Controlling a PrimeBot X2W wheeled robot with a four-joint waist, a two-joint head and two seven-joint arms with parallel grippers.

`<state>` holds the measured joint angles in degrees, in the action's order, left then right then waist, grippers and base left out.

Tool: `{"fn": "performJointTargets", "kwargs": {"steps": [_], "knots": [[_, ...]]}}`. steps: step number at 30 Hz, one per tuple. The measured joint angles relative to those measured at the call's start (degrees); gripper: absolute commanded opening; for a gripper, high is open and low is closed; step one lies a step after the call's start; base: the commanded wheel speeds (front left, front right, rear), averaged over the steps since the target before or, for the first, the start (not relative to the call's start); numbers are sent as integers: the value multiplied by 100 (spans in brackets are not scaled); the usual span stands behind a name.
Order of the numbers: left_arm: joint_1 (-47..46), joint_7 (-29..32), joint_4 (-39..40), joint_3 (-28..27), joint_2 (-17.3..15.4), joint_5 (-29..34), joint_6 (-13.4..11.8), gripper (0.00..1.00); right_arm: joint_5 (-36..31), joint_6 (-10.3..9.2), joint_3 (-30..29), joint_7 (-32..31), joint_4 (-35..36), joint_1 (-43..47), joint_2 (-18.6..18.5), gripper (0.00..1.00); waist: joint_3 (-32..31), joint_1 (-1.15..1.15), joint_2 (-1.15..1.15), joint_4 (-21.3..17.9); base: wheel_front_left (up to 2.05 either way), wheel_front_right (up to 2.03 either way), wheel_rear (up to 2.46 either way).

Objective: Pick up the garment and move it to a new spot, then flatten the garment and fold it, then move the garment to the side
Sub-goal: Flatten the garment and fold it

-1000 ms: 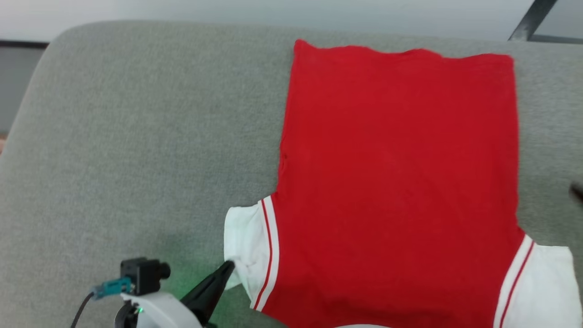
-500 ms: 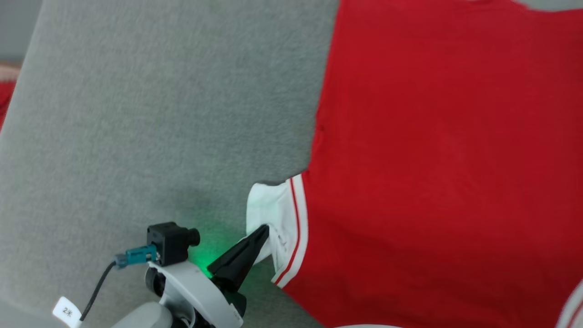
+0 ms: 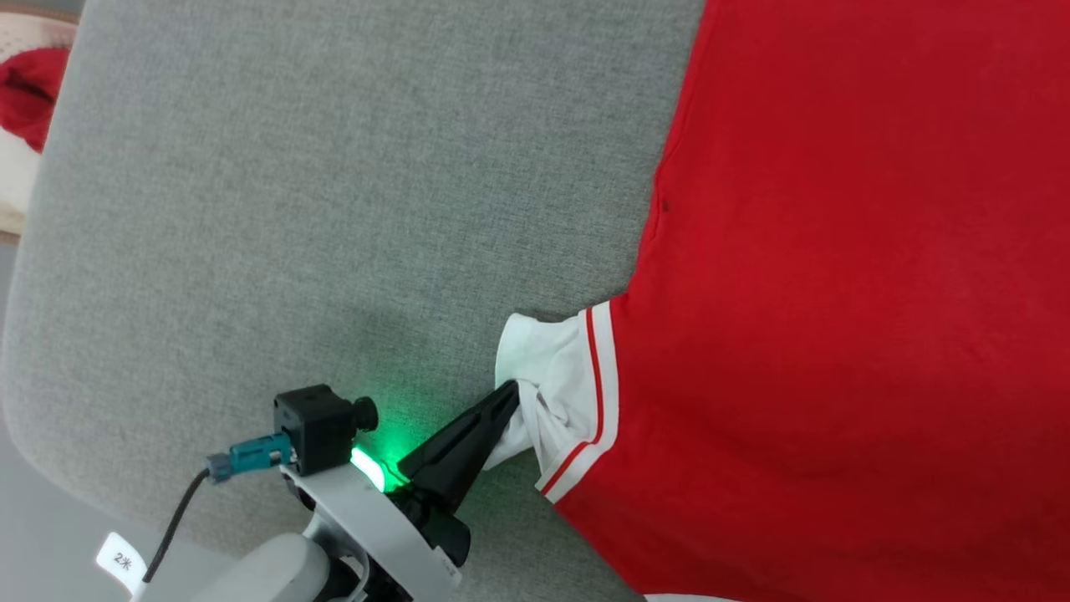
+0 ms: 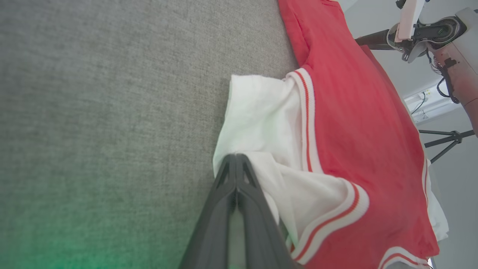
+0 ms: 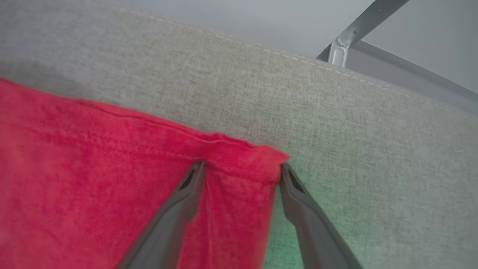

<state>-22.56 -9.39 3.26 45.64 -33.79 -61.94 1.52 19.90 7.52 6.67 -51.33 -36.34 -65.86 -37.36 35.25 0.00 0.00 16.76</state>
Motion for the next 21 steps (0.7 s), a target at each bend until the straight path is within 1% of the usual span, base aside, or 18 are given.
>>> {"fn": "performJointTargets", "kwargs": {"steps": [3,4,5,6,7,8,16,21], "knots": [[-10,-14,33,-1,1,1,0,0,5,0,13,51,-140,-130,5,100,79,0,0,38,0,0,0],[-11,-14,38,-4,-2,1,0,0,23,0,53,51,-168,-164,2,97,89,0,0,41,0,0,0],[-11,-14,40,-7,-4,0,0,0,40,0,88,64,-191,-179,2,65,91,0,0,35,0,0,0],[-10,-14,38,-8,-11,0,0,0,59,-1,123,86,-214,-187,2,26,85,0,0,26,0,0,0],[-10,-14,38,-7,-16,0,0,0,78,-1,148,102,-240,-198,0,4,77,0,0,17,0,0,0],[-12,-14,38,-8,-21,0,0,0,84,-1,178,137,-263,-204,2,0,68,0,0,8,0,0,0],[-46,-56,-70,-35,-9,-1,-1,0,187,0,422,508,-603,-229,124,0,-114,0,0,-77,0,0,0],[-55,-45,-242,-46,4,-47,-2,0,514,0,670,708,-642,180,82,0,-424,0,0,-146,0,0,0]]}}
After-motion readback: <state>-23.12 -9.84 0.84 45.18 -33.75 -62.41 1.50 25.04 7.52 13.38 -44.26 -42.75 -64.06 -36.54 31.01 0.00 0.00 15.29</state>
